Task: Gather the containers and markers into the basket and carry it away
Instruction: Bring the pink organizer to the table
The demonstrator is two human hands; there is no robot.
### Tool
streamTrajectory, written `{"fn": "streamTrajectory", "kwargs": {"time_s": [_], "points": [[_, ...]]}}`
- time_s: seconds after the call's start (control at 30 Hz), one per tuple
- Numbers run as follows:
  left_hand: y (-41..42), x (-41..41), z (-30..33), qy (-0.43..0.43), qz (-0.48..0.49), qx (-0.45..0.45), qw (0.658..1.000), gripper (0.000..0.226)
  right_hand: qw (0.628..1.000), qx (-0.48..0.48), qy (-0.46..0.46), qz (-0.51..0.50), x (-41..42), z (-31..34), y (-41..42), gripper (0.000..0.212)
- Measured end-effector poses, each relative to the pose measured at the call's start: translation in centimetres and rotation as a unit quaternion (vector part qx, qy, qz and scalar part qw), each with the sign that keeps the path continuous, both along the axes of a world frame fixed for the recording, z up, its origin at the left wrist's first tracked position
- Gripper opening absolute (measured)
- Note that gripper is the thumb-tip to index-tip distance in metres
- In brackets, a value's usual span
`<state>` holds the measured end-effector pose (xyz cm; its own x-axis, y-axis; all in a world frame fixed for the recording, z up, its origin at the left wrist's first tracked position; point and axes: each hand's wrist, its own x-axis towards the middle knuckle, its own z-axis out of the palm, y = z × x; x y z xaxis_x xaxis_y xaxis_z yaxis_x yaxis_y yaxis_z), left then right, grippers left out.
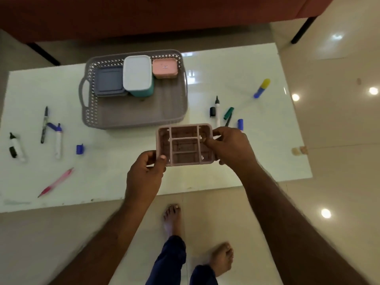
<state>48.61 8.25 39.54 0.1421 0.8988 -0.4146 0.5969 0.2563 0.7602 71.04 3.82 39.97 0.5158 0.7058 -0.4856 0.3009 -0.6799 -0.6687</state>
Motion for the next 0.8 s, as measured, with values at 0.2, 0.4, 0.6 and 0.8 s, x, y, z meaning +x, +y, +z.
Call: {"fn": "streamTrajectory", "kwargs": {"time_s": [0.2,0.4,0.6,0.8], "points": [[1.1,-1.1,-1.6,0.034,0.006,-0.012,0.999,0.01,0.999,-0.027,-0.019,0.032,-1.6,-2.3,1.5,0.039],[2.7,-0.7,-2.9,0.08,-0.024,-0.024,0.996,0.026,0.999,-0.024,-0.02,0.044,-2.4,-3.9,2.3,0.041],[4.0,-0.6,-3.3,0.089,-0.037,-0.023,0.995,0.027,0.999,-0.029,-0.016,0.039,-2.3,-5.2,3.5,0.039],[4.5,-1.0,-3.6,0.108,-0.039,-0.024,0.993,0.034,0.999,-0.037,0.0,-0.014,-1.3,-4.8,2.7,0.063]]}}
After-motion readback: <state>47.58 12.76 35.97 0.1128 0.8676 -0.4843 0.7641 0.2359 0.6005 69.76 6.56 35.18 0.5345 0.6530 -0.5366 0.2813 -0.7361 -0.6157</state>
